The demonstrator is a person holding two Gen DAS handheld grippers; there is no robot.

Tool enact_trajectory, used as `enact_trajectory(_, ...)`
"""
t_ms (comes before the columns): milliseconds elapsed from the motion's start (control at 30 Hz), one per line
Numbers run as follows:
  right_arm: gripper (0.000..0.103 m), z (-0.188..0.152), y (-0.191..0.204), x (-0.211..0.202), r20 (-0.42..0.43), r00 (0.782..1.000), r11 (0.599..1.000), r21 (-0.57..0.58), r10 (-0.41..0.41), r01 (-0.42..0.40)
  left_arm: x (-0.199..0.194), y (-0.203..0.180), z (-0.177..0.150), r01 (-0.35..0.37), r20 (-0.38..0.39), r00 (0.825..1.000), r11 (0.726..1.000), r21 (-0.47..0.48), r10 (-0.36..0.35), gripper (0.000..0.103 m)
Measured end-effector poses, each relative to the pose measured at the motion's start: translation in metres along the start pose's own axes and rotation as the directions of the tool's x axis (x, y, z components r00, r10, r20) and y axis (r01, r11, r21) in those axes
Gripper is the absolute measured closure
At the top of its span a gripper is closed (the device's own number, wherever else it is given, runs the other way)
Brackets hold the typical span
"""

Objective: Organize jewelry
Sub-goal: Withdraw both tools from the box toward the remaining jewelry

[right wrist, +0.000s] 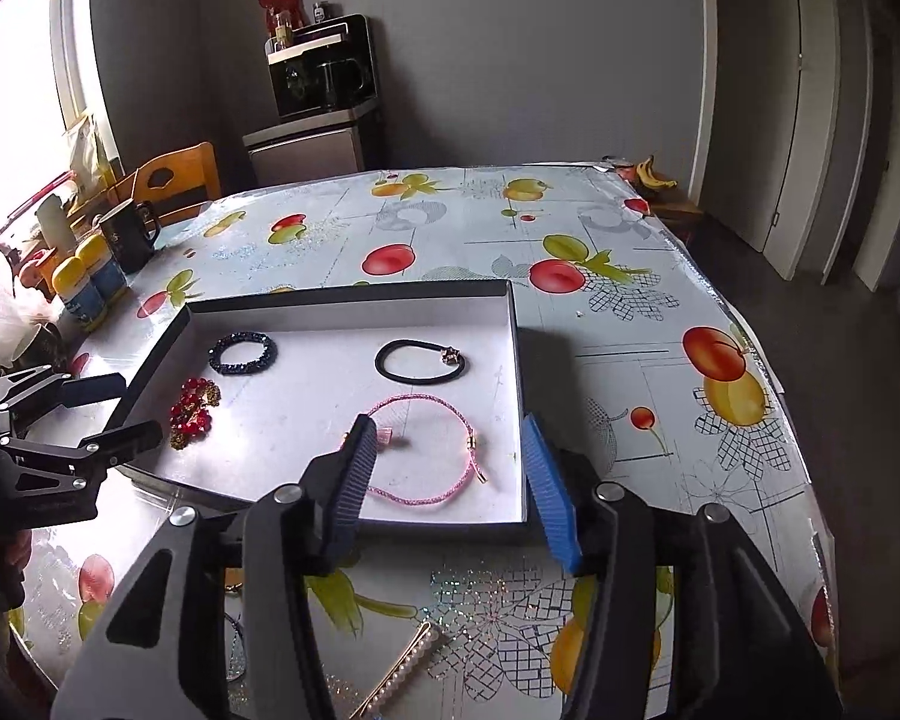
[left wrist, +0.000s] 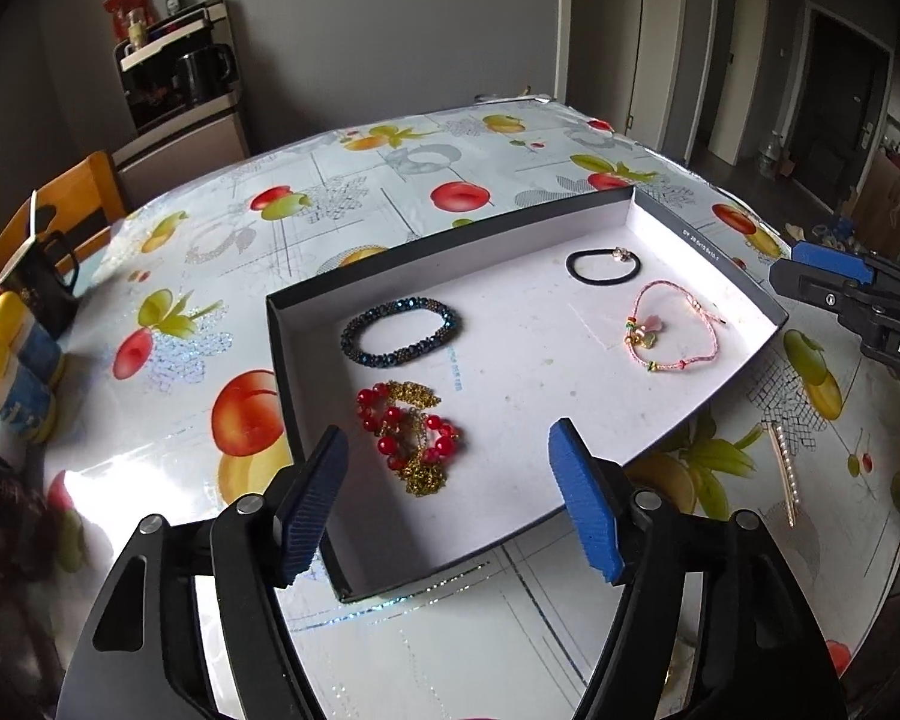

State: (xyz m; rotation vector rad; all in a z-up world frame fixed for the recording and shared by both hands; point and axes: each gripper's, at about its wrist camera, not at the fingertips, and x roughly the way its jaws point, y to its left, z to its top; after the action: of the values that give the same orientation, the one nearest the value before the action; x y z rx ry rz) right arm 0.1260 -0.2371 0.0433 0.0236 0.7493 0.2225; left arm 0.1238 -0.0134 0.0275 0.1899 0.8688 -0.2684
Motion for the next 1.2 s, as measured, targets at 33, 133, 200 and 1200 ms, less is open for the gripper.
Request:
enact_trajectory(33, 0.040, -0.002, -0.001, -0.004, 0.004, 1.000, 1.000, 0.005, 0.002, -0.002, -0.004, -0.001, -0.002, 0.001, 0.004, 1.000, 1.000, 0.004, -0.001, 0.029)
enact_trajectory(133, 0.031, -0.007, -0.002, -0.013, 0.014, 1.000, 1.000, 0.010, 0.003, -0.003, -0.015, -0.006, -0.008, 0.001, 0.016, 1.000, 1.000, 0.013, -0.001, 0.027)
enact_trajectory(200, 0.026, -0.012, -0.003, -0.020, 0.020, 1.000, 1.000, 0.011, 0.002, -0.002, -0.023, -0.008, -0.013, 0.000, 0.029, 1.000, 1.000, 0.014, 0.000, 0.026)
enact_trajectory(1200, 0.005, -0.101, 0.009, -0.055, -0.064, 0.998, 0.998, -0.051, 0.031, -0.034, -0.054, -0.042, -0.112, 0.120, -0.023, 0.993, 0.993, 0.015, -0.119, 0.023)
